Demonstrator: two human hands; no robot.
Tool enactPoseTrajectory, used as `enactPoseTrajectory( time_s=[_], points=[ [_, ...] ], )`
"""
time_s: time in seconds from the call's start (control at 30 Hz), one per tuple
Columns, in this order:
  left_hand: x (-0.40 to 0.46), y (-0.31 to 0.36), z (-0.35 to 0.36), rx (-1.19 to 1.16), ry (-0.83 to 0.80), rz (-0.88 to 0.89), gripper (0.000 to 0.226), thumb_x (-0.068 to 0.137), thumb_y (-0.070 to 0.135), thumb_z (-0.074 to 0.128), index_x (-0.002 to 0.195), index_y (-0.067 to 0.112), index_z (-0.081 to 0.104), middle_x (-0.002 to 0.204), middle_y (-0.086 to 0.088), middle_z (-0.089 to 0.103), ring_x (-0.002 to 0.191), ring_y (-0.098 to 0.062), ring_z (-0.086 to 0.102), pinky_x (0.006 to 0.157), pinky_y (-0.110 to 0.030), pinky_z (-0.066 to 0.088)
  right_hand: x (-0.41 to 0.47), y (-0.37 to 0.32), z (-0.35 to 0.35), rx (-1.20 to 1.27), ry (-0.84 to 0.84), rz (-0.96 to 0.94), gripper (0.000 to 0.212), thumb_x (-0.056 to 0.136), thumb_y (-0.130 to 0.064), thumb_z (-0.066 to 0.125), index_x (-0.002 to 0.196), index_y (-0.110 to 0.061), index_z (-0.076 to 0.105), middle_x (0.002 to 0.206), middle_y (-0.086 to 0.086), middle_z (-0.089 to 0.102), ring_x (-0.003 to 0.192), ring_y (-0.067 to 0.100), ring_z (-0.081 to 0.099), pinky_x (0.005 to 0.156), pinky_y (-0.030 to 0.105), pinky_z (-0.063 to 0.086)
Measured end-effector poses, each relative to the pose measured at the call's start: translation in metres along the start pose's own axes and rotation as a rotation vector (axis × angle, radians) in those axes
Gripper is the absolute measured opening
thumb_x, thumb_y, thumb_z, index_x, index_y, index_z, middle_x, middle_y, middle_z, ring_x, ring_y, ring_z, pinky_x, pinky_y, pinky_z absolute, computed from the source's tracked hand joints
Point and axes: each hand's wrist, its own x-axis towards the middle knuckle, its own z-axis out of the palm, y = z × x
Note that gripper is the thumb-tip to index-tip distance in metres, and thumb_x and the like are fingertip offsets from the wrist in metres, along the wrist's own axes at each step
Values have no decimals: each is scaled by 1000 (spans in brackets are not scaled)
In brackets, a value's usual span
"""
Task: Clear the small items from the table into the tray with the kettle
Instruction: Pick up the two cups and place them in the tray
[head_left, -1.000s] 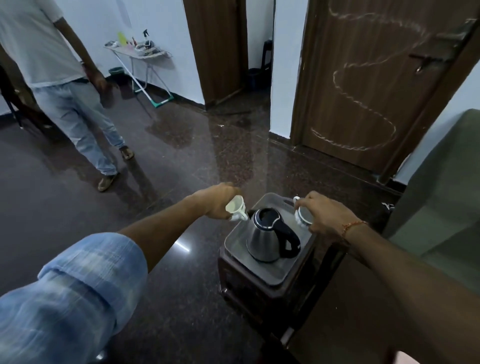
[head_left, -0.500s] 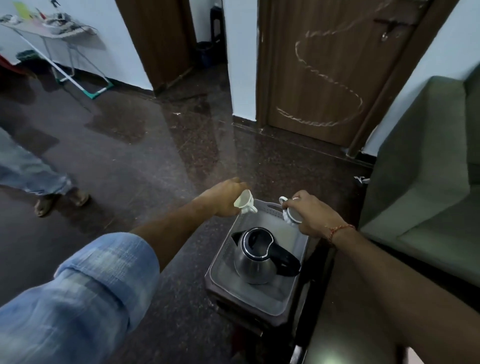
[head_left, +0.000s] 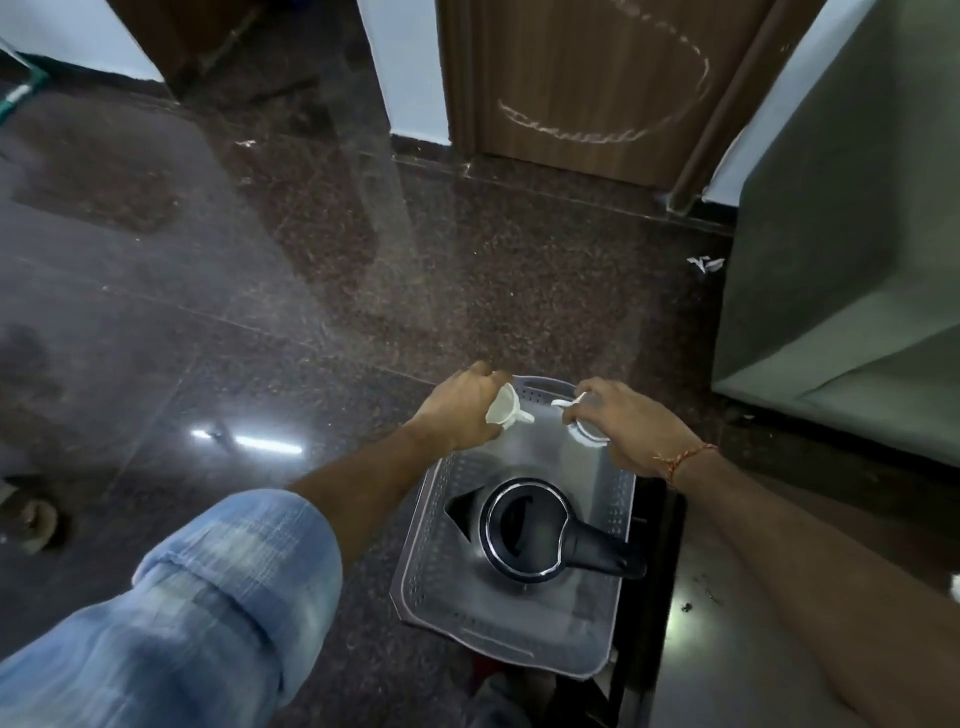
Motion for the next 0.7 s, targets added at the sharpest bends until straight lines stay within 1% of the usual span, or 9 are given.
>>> enactPoseTrajectory(
  time_s=[0.07, 0.1, 0.2, 0.27, 0.37, 0.5, 0.6, 0.7],
  points=[
    [13, -5, 10, 10, 3, -4, 61, 74, 30, 76, 129, 18, 52, 119, -10, 55, 105, -29, 59, 85, -37, 49, 8, 8, 14, 5, -6, 5, 68, 74, 8, 61, 122, -40, 52, 137, -4, 34, 122, 21, 42, 87, 38, 53],
    [19, -8, 13, 22, -1, 0, 61, 74, 30, 76, 128, 17, 52, 119, -10, 56, 104, -29, 59, 85, -37, 48, 11, 11, 21, 23, -6, 9, 69, 73, 8, 62, 120, -41, 51, 136, -5, 33, 119, 22, 44, 86, 39, 53],
    [34, -13, 23, 85, -26, 22, 59, 75, 32, 75, 128, 17, 53, 118, -10, 58, 107, -28, 57, 91, -37, 48, 20, 20, 37, 58, -7, 3, 74, 72, 7, 64, 120, -47, 48, 130, -4, 35, 110, 22, 47, 82, 41, 54],
    [42, -15, 28, 133, -38, 29, 59, 76, 36, 73, 128, 16, 52, 119, -11, 59, 109, -28, 55, 93, -37, 47, 26, 25, 46, 37, 15, -17, 74, 73, 6, 63, 122, -47, 48, 129, -4, 38, 112, 22, 45, 85, 39, 53],
    [47, -16, 38, 153, -46, 23, 62, 77, 38, 73, 129, 13, 49, 121, -12, 59, 112, -30, 53, 94, -37, 46, 31, 29, 54, -78, 45, -67, 71, 72, 2, 64, 123, -45, 51, 129, -4, 42, 119, 23, 41, 91, 35, 48],
    [47, -19, 45, 148, -54, 19, 64, 78, 38, 73, 131, 13, 47, 123, -12, 58, 112, -30, 52, 95, -38, 47, 36, 29, 62, -259, 55, -126, 64, 68, -1, 65, 118, -41, 57, 125, 2, 51, 114, 28, 45, 89, 40, 43],
    [45, -20, 46, 112, -59, 25, 65, 77, 35, 75, 132, 14, 47, 124, -13, 53, 113, -31, 51, 95, -43, 48, 37, 31, 69, -307, 45, -155, 67, 69, -2, 65, 123, -40, 56, 126, 6, 53, 114, 32, 46, 90, 42, 43],
    [43, -20, 46, 104, -50, 37, 64, 75, 33, 77, 130, 15, 49, 122, -13, 50, 110, -31, 53, 96, -42, 47, 38, 32, 73, -349, 34, -172, 71, 68, -3, 66, 129, -38, 55, 127, 8, 52, 114, 33, 47, 89, 42, 43]
  ],
)
